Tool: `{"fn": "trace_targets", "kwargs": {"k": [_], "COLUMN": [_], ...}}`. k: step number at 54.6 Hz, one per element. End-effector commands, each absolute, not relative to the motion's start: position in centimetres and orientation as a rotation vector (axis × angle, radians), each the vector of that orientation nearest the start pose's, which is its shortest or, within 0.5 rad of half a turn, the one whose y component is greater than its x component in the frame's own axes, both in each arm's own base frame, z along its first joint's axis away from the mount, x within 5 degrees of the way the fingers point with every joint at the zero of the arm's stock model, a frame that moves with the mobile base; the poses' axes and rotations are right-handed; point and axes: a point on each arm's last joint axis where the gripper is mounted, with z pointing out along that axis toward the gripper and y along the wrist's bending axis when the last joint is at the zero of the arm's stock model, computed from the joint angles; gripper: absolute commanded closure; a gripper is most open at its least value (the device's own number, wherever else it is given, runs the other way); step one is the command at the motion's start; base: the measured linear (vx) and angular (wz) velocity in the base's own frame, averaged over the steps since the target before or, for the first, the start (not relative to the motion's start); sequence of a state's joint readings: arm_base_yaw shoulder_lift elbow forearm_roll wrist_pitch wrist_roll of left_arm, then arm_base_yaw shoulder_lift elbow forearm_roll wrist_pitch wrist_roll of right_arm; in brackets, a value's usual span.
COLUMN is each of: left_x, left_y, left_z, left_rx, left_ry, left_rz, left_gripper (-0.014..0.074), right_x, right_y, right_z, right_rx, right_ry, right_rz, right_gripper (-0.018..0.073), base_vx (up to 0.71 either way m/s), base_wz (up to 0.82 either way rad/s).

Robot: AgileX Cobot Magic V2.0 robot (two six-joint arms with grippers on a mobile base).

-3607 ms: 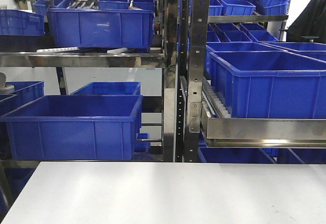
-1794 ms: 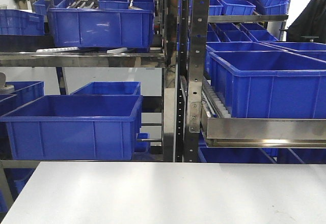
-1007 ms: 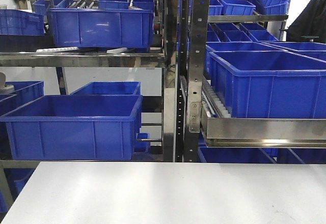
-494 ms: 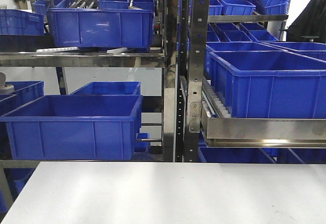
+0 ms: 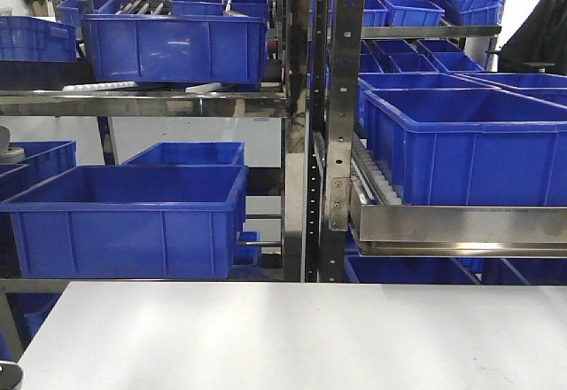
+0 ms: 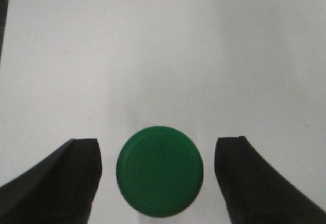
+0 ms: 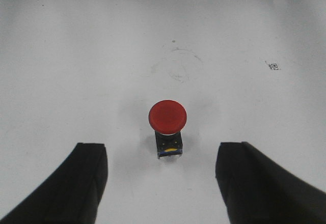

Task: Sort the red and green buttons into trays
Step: 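Close left gripper on green button and right gripper on red button, then lift both held buttons up off the table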

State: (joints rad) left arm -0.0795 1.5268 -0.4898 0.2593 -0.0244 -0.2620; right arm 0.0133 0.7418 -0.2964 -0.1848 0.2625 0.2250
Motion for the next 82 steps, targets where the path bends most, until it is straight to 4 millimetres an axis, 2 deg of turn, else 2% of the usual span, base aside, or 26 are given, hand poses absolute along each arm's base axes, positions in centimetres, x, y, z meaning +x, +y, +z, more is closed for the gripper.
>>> {"fn": "trace_targets", "kwargs": {"k": [1, 12, 22, 37, 42, 55, 65, 75, 82], "left_x": [25.6, 26.7, 26.4, 26.3, 26.4, 26.2, 25.9, 26.2, 26.3], "left_y": [-2.4, -2.9, -2.7, -2.7, -2.7, -2.6, -2.5, -2.5, -2.4], "left_z": [15.0, 13.9, 13.0, 13.0, 13.0, 12.8, 12.6, 13.3, 14.7], "left_rx": [0.098, 0.117, 0.101, 0.112, 0.115, 0.111, 0.109, 0.108, 0.109], "left_ry": [2.402, 2.332, 2.416, 2.419, 2.415, 2.445, 2.486, 2.465, 2.442], "left_rz": [-0.078, -0.125, -0.107, -0.102, -0.102, -0.092, -0.077, -0.074, -0.059], "left_gripper": [0.0003, 0.0003, 0.0003, 0.0007, 0.0037, 0.0208, 0.0413, 0.0599, 0.0604], "right_x": [14.2, 14.2, 14.2, 14.2, 14.2, 14.0, 13.8, 16.3, 19.0], "right_y": [-0.2, -0.2, -0.2, -0.2, -0.2, -0.2, -0.3, -0.4, -0.4], "right_z": [23.9, 23.9, 23.9, 23.9, 23.9, 23.6, 23.0, 24.8, 26.1], "right_rx": [0.052, 0.051, 0.051, 0.052, 0.052, 0.099, 0.171, 0.186, 0.180], "right_ry": [2.086, 2.086, 2.086, 2.086, 2.085, 2.117, 2.266, 2.387, 2.457], "right_rz": [-0.012, -0.013, -0.013, -0.012, -0.012, 0.015, 0.033, 0.003, -0.020], "right_gripper": [0.0040, 0.0041, 0.0041, 0.0041, 0.0041, 0.0041, 0.0047, 0.0047, 0.0047], "base_vx": [0.00, 0.00, 0.00, 0.00, 0.00, 0.00, 0.00, 0.00, 0.00], "base_wz": [0.00, 0.00, 0.00, 0.00, 0.00, 0.00, 0.00, 0.00, 0.00]}}
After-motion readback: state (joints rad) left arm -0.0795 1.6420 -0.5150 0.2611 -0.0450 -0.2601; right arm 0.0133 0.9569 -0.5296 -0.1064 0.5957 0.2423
